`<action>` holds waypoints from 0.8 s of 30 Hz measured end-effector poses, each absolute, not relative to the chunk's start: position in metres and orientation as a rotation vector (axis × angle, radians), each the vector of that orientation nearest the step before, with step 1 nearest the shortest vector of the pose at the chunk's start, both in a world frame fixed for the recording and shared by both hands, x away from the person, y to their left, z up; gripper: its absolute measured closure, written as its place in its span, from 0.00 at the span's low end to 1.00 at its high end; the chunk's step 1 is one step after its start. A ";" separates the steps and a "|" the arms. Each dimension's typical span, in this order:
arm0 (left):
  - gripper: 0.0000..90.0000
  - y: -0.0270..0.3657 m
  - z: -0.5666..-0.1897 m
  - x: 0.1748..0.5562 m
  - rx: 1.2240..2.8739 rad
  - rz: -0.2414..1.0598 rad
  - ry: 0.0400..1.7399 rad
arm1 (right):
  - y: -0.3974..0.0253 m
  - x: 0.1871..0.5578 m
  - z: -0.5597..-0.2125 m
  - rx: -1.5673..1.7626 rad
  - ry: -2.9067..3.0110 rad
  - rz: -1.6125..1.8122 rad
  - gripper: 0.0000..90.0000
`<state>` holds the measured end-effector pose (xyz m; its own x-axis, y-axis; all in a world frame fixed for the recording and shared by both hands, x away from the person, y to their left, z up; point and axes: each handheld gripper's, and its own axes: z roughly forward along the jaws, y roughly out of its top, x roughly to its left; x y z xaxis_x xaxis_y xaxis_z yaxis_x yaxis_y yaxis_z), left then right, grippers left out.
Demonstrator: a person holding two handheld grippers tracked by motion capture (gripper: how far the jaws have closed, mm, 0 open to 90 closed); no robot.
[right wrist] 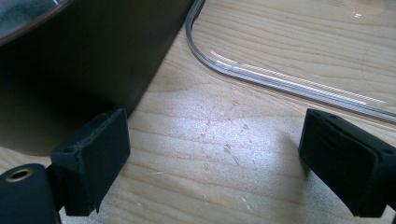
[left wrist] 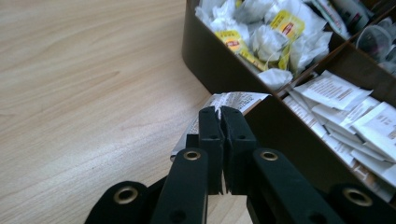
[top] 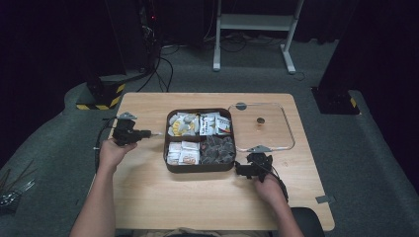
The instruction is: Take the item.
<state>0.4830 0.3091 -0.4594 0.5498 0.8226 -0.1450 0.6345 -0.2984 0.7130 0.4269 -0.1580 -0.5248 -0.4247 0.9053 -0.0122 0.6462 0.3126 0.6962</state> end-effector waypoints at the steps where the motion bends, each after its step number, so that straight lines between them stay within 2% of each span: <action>1: 0.97 0.308 -0.462 0.484 2.039 0.318 1.176 | -0.158 0.427 -0.525 1.379 2.183 0.875 0.10; 18: 0.96 0.300 -0.494 0.492 2.065 0.240 1.216 | -0.158 0.427 -0.525 1.379 2.182 0.875 0.10; 24: 0.90 0.302 -0.498 0.491 2.071 0.196 1.228 | -0.158 0.427 -0.525 1.379 2.182 0.875 0.10</action>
